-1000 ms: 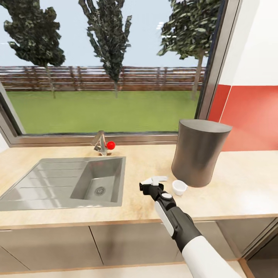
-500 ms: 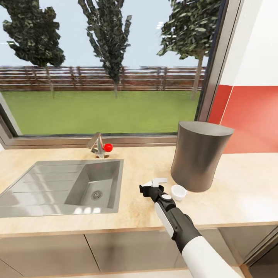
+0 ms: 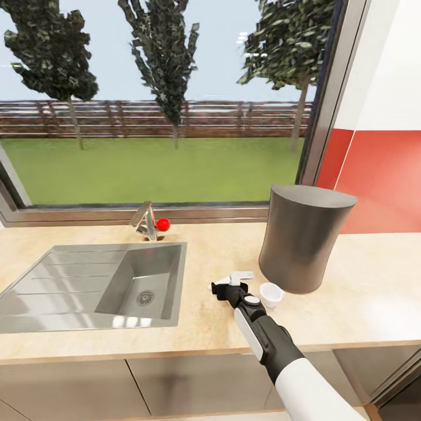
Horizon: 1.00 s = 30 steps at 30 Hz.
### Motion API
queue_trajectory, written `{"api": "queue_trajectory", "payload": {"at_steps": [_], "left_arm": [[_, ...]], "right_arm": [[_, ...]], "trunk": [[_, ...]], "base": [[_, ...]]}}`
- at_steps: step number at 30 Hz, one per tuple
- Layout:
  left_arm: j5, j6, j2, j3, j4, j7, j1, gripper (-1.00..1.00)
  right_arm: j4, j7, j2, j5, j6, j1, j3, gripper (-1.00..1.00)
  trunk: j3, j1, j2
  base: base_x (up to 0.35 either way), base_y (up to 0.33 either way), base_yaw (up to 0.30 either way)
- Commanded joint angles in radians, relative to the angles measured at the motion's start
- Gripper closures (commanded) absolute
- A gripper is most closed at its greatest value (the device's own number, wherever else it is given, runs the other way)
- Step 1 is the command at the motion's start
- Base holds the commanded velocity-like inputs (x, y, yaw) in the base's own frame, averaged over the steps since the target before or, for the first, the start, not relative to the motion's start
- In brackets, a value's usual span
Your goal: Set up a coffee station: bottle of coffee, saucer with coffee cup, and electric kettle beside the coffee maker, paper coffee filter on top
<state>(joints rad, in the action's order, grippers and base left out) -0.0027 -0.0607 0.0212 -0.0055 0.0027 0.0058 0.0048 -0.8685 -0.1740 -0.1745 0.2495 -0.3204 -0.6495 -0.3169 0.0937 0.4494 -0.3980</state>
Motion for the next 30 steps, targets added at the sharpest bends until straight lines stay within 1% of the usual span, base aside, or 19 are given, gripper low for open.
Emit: {"api": "queue_trajectory", "payload": {"at_steps": [1,4,6,8,12,19,30], "left_arm": [[0.000,-0.004,0.000,-0.001,0.000,0.001,0.000,-1.00],[0.000,-0.004,0.000,-0.001,0.001,0.001,0.000,-1.00],[0.000,-0.004,0.001,-0.001,0.000,0.001,0.000,-1.00],[0.000,-0.004,0.002,-0.001,0.001,0.001,0.000,-1.00],[0.000,-0.004,0.002,-0.001,0.000,0.000,0.000,-1.00],[0.000,-0.006,0.002,-0.001,0.000,0.000,0.000,-1.00],[0.000,-0.007,0.002,-0.001,0.000,0.000,0.000,-1.00]], "right_arm": [[0.000,-0.009,0.000,0.010,-0.003,-0.001,-0.003,-1.00],[0.012,-0.009,0.000,0.010,-0.003,-0.001,-0.004,-1.00],[0.053,-0.009,0.000,0.011,-0.001,-0.001,-0.005,-1.00],[0.066,-0.009,0.000,0.012,-0.001,-0.001,-0.005,-1.00],[0.073,-0.008,0.000,0.013,0.000,-0.001,-0.005,-1.00],[0.077,-0.008,0.000,0.013,0.001,-0.001,-0.005,-1.00],[0.077,-0.008,0.000,0.013,0.001,-0.001,-0.004,-1.00]], "trunk": [[0.002,0.001,-0.002],[0.002,0.001,-0.002],[0.002,0.001,-0.002],[0.002,0.001,-0.002],[0.002,0.001,-0.002],[0.002,0.001,-0.002],[0.002,0.001,-0.002]], "base": [[0.013,0.000,0.000],[0.007,0.000,0.000],[0.002,0.000,0.000],[0.000,0.000,0.000],[0.052,0.015,0.000],[0.135,0.049,0.000],[0.017,0.005,0.000]]}}
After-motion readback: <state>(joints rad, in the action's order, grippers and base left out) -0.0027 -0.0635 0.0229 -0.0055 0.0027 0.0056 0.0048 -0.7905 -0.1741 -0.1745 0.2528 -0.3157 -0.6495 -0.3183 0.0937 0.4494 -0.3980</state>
